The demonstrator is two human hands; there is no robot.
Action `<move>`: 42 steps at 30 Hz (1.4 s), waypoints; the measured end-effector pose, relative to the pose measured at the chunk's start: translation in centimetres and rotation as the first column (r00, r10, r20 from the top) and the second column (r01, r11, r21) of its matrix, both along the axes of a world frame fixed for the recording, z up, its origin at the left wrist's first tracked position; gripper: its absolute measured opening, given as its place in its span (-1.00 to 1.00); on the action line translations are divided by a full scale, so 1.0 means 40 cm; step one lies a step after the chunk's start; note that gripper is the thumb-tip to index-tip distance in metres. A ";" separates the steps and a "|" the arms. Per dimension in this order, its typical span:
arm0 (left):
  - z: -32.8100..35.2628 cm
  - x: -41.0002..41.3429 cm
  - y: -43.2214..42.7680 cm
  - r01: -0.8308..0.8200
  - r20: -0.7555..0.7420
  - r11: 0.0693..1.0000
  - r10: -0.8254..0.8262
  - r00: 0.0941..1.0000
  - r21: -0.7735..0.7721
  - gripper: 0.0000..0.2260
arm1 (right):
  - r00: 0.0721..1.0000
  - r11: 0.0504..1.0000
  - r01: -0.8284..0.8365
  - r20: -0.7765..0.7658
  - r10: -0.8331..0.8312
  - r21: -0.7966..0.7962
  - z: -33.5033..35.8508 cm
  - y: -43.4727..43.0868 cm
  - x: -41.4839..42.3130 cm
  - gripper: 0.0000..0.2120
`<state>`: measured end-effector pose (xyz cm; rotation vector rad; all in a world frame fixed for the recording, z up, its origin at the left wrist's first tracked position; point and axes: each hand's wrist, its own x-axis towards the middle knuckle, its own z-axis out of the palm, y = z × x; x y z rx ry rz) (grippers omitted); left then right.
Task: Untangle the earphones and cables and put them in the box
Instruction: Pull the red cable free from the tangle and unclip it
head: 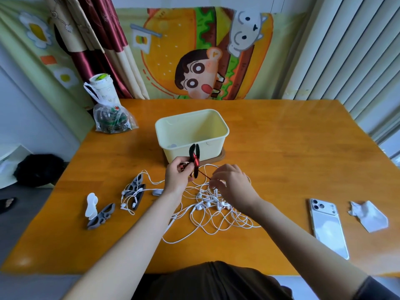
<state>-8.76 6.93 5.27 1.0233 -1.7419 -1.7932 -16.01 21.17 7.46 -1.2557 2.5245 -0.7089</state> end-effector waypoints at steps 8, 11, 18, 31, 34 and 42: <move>-0.027 0.019 -0.008 0.368 0.341 0.834 -0.234 0.910 -0.411 -0.86 | 0.997 0.998 0.057 -0.061 -0.056 0.015 0.019 0.006 -0.049 -0.80; -0.007 0.025 0.013 0.532 0.332 0.786 -0.434 0.837 -0.314 -0.87 | 0.992 0.992 0.125 -0.033 -0.125 0.006 0.007 0.018 -0.086 -0.83; 0.049 0.017 0.052 0.595 -0.082 0.803 -0.592 0.802 0.031 -0.84 | 0.961 0.971 0.218 0.195 -0.196 -0.097 -0.006 0.039 -0.091 -0.81; 0.060 0.006 0.052 0.329 -0.395 0.776 -0.113 0.912 0.537 -0.85 | 0.944 0.979 0.159 0.311 -0.112 -0.127 -0.036 -0.001 0.010 -0.79; 0.052 0.007 0.044 0.286 -0.390 0.785 -0.062 0.919 0.549 -0.86 | 0.935 0.971 0.175 0.335 -0.114 -0.160 -0.041 0.002 0.012 -0.81; 0.061 0.001 0.048 0.350 -0.445 0.784 -0.106 0.889 0.513 -0.83 | 0.917 0.960 0.230 0.366 -0.158 -0.161 -0.051 0.027 -0.024 -0.77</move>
